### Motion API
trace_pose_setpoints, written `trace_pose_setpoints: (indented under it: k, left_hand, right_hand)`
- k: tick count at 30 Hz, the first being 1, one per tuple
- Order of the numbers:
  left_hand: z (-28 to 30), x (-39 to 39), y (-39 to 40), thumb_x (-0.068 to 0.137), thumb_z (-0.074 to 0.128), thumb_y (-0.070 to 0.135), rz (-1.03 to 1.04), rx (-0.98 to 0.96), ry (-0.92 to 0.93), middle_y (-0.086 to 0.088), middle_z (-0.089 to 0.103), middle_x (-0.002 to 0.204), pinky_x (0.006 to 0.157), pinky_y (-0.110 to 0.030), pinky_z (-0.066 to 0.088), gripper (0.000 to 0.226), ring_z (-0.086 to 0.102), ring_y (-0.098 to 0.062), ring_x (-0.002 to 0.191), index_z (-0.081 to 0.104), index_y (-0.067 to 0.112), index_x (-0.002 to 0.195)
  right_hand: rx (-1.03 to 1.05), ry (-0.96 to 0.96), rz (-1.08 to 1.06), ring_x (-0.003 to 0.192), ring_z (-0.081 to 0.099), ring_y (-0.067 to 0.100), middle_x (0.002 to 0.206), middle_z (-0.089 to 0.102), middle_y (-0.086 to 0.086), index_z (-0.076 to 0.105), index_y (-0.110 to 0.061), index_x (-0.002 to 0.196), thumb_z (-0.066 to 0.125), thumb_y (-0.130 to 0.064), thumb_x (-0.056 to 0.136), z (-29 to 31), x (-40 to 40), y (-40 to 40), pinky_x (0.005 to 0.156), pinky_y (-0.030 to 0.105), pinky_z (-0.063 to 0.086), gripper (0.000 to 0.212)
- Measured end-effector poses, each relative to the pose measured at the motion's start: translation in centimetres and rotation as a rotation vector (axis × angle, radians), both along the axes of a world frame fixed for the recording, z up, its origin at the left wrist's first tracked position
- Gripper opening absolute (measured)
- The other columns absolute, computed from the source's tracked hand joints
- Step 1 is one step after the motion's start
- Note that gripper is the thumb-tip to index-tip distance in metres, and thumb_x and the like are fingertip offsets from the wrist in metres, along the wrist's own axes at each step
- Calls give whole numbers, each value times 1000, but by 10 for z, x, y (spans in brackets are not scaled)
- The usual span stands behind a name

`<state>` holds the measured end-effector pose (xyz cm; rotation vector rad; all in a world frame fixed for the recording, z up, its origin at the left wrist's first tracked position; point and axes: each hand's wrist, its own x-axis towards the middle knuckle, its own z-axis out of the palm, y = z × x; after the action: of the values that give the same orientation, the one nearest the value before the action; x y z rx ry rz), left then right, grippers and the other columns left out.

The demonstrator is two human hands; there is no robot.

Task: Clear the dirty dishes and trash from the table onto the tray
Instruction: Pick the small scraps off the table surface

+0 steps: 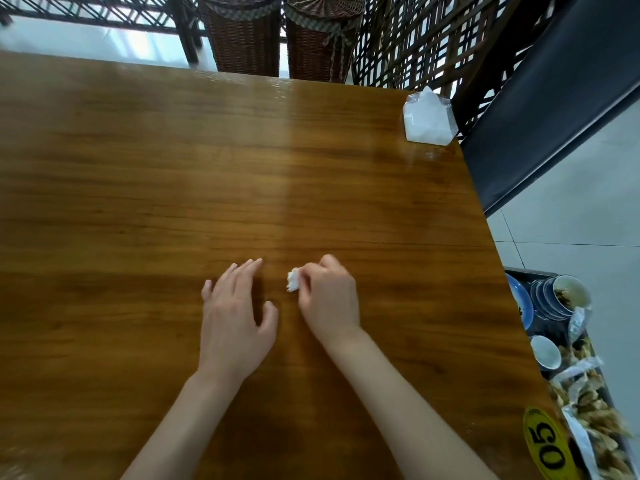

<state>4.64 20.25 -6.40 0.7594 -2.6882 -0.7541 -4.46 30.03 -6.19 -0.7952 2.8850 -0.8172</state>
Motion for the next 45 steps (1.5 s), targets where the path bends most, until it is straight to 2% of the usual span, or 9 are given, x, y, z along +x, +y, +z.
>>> trace_pose_setpoints:
  k: [5, 11, 16, 20, 25, 30, 35, 40, 45]
  left_hand:
    - [2, -3, -2, 82, 64, 17, -1, -10, 6, -7, 51, 136, 111, -45, 15, 56, 38, -25, 133, 46, 16, 135]
    - [1, 0, 4, 82, 63, 18, -39, -7, 6, -6, 51, 136, 111, -46, 14, 56, 36, -23, 134, 45, 16, 136]
    - [-2, 3, 6, 82, 63, 19, -47, -4, 21, -5, 51, 135, 112, -46, 14, 57, 36, -23, 134, 44, 18, 135]
    - [-2, 6, 7, 82, 64, 19, -39, -6, 34, -5, 52, 135, 111, -46, 14, 57, 37, -23, 134, 45, 18, 135]
    - [0, 12, 2, 82, 64, 18, -23, 6, 18, -5, 51, 136, 111, -43, 11, 56, 36, -23, 135, 45, 18, 135]
    - [6, 22, -14, 82, 64, 13, 0, 6, 16, -7, 51, 136, 112, -44, 12, 55, 36, -24, 134, 47, 16, 134]
    - [10, 29, -29, 80, 63, 11, -16, -6, -1, -9, 52, 135, 113, -48, 14, 56, 37, -26, 134, 48, 14, 134]
    - [7, 30, -26, 81, 63, 14, -84, -18, -3, -7, 51, 135, 111, -43, 12, 56, 37, -24, 134, 46, 15, 135]
    - [6, 33, -17, 82, 64, 17, -155, 12, 13, -3, 50, 137, 111, -39, 10, 58, 35, -20, 135, 44, 19, 136]
  right_hand:
    - [-38, -3, 81, 76, 54, 14, 86, 60, 7, 71, -8, 97, 60, -6, 87, 18, -6, 20, 67, 22, 47, 15]
    - [21, 50, -416, 87, 56, 12, 97, 67, 10, 69, -6, 103, 59, -15, 90, 24, -78, 116, 64, 9, 31, 19]
    - [97, 29, -612, 92, 61, 22, 103, 65, 13, 68, -5, 107, 57, -13, 91, 8, -86, 149, 73, 26, 47, 21]
    - [1, 15, -739, 92, 63, 22, 102, 67, 13, 68, -4, 105, 59, -13, 90, 7, -77, 131, 68, 23, 44, 19]
    - [-21, -13, -584, 87, 63, 18, 97, 67, 9, 68, -7, 103, 53, -17, 95, 5, -39, 63, 69, 21, 45, 21]
    - [-31, -36, -219, 85, 58, 18, 94, 60, 6, 68, -10, 102, 52, -14, 93, -1, 21, -11, 72, 22, 47, 19]
    - [17, -16, 1, 89, 56, 15, 96, 59, 5, 68, -10, 105, 55, -11, 92, -1, 49, -19, 75, 20, 48, 18]
    - [94, 36, 0, 90, 53, 12, 97, 58, 4, 68, -10, 106, 54, -8, 92, 6, 45, 4, 69, 16, 40, 20]
    - [201, 67, -271, 79, 50, 12, 84, 55, 3, 69, -7, 97, 56, -12, 92, 11, 15, 81, 67, 20, 44, 15]
